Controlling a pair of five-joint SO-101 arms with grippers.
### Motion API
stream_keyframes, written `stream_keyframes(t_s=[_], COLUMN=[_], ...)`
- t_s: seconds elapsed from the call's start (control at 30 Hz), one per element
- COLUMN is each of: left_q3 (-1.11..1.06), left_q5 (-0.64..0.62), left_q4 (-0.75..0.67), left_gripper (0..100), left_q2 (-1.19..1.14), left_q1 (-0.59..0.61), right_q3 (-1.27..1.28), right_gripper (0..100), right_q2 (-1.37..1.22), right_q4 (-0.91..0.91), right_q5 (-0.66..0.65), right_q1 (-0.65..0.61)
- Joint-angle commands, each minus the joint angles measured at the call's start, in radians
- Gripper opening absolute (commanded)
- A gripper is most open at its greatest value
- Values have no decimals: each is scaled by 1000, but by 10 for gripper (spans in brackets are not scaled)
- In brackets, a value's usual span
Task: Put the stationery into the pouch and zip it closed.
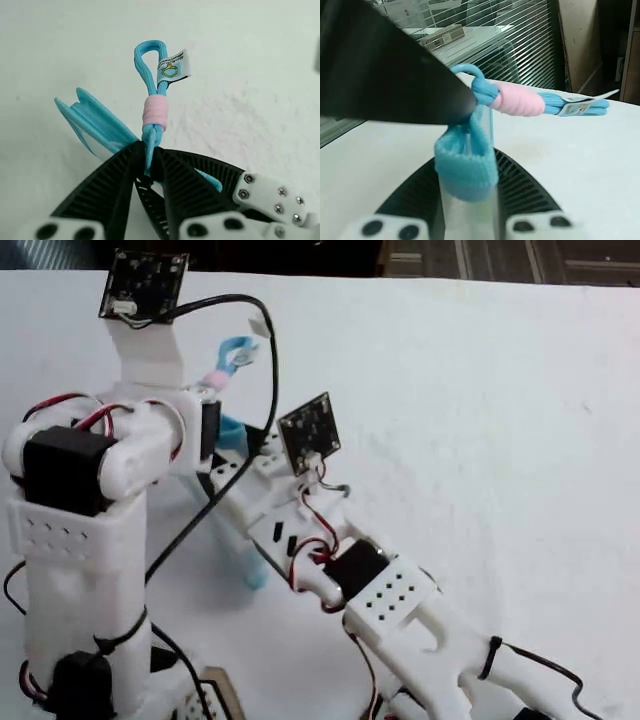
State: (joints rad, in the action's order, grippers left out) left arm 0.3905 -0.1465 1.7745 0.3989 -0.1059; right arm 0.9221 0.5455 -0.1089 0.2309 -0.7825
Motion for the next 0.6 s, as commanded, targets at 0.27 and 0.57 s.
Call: stream_keyframes(t_s=[0.27, 0.57], left_q3=[8, 84], left_q5=[-49, -60], left_q4=[17, 15], left_gripper=[23, 23], left_q2=[34, 34], left_q1=[-81, -112], right_q3=[-112, -121], right_gripper=[18, 18], right_q2=[-242, -266], right_q4=[-2, 67], right_q5=[3, 3], right_q1=[15, 12])
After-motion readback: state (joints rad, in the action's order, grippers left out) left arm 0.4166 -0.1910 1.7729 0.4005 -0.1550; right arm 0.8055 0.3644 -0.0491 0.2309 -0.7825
